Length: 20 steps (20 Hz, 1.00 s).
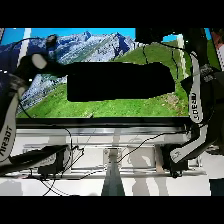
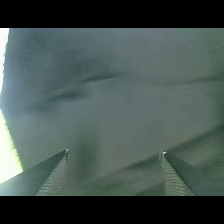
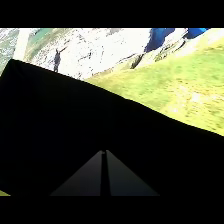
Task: Fold the clothes and pants, and hang the long-sleeved shirts on hangers.
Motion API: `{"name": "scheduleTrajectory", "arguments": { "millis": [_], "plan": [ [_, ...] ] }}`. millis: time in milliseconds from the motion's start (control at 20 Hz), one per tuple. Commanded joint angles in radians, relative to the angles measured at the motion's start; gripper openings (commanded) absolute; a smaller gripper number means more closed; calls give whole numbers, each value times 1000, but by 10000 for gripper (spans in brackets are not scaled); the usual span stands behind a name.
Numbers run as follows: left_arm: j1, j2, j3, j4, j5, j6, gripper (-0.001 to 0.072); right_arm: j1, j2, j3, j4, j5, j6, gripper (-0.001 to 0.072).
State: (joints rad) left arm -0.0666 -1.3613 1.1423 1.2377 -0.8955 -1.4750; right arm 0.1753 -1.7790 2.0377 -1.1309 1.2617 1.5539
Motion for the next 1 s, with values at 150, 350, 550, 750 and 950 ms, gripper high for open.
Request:
{"name": "scheduleTrajectory", "arguments": {
  "millis": [150, 350, 550, 750, 950],
  "plan": [
    [258, -93, -105, -298, -72, 272, 657, 0, 0, 0, 2, -56, -3, 22],
    [266, -207, -105, -383, 25, 330, 693, 0, 0, 0, 2, -69, -3, 22],
    [254, -290, -104, -640, 23, 487, 692, 0, 0, 0, 2, -119, -3, 22],
    [188, -320, -104, -675, 24, 574, 478, 0, 0, -10, 0, -156, -4, 22],
    [130, -316, -43, -673, -10, 615, 13, 0, 0, -79, -8, -164, -4, 22]
  ]
}}
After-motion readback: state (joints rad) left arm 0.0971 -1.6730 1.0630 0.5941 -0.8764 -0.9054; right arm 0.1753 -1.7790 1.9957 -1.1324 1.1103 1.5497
